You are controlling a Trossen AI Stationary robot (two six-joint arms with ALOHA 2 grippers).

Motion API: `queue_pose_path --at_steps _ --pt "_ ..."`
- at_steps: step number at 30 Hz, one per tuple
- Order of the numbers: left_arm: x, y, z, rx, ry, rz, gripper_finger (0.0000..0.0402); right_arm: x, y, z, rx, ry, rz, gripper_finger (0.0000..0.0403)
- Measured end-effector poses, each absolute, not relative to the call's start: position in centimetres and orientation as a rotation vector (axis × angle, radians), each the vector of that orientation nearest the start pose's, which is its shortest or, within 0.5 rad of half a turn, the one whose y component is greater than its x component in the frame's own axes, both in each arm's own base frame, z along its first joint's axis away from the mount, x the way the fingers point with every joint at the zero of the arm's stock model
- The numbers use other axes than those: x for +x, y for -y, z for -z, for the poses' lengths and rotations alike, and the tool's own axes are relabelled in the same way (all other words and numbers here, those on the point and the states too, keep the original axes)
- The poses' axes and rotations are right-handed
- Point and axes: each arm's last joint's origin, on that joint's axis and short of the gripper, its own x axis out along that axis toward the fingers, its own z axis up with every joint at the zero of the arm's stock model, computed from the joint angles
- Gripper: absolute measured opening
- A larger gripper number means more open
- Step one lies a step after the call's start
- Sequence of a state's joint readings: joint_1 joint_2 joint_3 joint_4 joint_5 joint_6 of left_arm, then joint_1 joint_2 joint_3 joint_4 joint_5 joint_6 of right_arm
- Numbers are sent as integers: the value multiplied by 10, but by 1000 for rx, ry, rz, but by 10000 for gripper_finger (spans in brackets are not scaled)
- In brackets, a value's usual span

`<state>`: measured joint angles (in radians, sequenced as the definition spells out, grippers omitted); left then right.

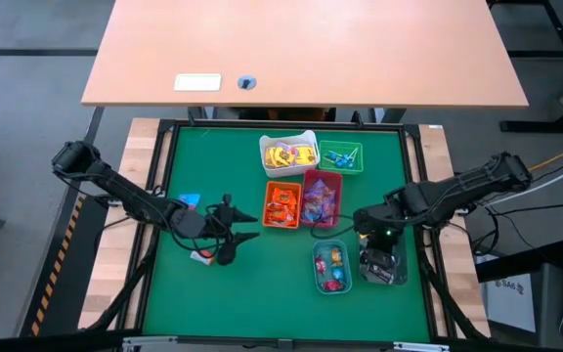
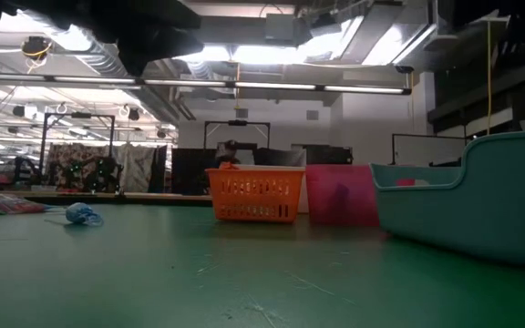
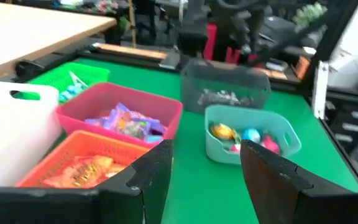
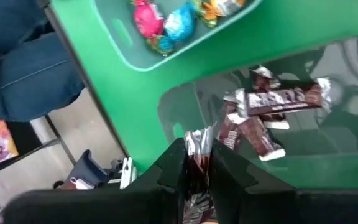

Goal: Sort candy
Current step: Put the brown chocolate into the gray bin, then put the blue lollipop into the green basket

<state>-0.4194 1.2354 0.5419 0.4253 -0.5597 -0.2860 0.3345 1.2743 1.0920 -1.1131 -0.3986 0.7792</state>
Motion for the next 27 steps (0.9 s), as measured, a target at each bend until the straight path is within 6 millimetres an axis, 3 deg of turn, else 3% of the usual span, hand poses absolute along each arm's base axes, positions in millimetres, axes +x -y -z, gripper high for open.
queue_pose_path --at_steps 4,15,27 --pt "232 88 -211 -137 -288 -126 179 201 -82 -279 669 -1525 -53 72" --pt "210 83 -174 -79 -750 -69 179 200 -79 -277 622 -1521 16 190" --pt "184 71 -155 68 -1076 -131 179 203 -78 -277 587 -1464 51 199"
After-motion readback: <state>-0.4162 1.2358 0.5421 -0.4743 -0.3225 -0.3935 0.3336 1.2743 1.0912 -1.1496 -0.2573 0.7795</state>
